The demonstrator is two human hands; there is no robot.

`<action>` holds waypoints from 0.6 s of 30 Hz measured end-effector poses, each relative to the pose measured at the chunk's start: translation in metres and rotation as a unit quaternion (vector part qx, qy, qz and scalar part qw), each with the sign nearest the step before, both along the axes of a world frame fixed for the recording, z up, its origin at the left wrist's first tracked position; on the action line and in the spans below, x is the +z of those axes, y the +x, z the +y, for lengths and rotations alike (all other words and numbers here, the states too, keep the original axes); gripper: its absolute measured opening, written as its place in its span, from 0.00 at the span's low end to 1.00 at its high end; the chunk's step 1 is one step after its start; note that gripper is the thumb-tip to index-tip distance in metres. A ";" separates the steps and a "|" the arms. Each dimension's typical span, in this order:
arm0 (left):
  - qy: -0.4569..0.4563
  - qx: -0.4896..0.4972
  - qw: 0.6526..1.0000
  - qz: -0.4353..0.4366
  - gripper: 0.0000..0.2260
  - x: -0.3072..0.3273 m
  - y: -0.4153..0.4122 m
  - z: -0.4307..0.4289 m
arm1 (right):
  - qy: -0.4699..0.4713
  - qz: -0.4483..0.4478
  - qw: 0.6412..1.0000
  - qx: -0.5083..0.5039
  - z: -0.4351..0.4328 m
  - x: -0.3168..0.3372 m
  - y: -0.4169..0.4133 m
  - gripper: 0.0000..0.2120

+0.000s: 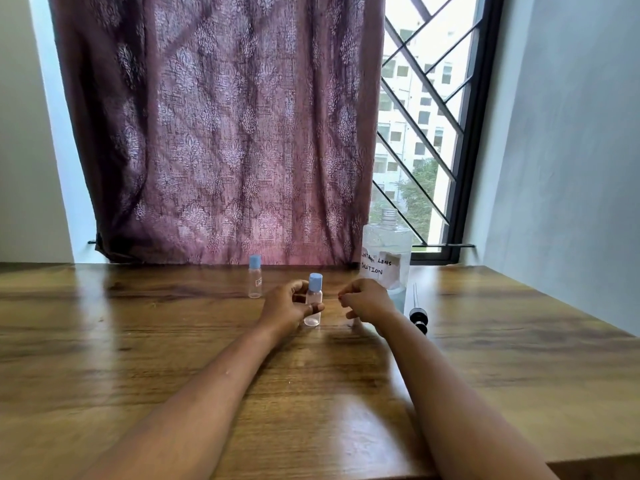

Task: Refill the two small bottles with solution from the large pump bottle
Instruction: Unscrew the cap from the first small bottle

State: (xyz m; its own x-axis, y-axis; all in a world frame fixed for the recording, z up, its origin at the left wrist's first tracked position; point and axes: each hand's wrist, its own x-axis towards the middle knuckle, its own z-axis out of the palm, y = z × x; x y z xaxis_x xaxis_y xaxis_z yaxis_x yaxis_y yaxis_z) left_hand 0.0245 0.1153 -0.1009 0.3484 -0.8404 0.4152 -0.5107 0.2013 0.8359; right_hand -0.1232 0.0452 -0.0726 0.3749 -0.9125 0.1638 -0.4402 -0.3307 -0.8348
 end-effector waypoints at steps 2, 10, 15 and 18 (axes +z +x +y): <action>-0.001 -0.001 1.000 0.001 0.19 -0.001 0.000 -0.002 | -0.005 -0.011 1.000 0.005 0.001 0.000 0.001 0.03; 0.024 -0.023 0.999 0.032 0.27 0.000 0.000 -0.010 | -0.180 -0.097 0.976 0.071 0.006 0.000 0.020 0.13; 0.024 -0.042 0.999 0.014 0.30 0.000 -0.004 -0.011 | -0.216 -0.099 0.970 0.043 -0.002 0.000 0.024 0.10; 0.025 -0.060 0.998 0.012 0.30 0.001 -0.003 -0.009 | -0.213 -0.080 0.971 0.068 -0.005 0.002 0.026 0.09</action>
